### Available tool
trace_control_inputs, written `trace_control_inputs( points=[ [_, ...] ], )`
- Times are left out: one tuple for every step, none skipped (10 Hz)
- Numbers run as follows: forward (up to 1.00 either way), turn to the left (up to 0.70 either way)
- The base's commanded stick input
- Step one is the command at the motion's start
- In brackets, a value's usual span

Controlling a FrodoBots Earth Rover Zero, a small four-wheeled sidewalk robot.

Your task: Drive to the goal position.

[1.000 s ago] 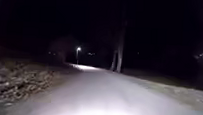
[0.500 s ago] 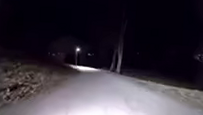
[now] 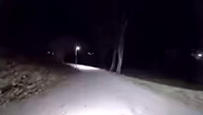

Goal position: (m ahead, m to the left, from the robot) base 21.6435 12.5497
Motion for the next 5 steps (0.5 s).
trace_control_inputs(
  points=[
    [0.45,0.00],
    [0.70,0.00],
    [0.70,0.00],
    [0.70,0.00],
    [0.70,0.00]
  ],
)
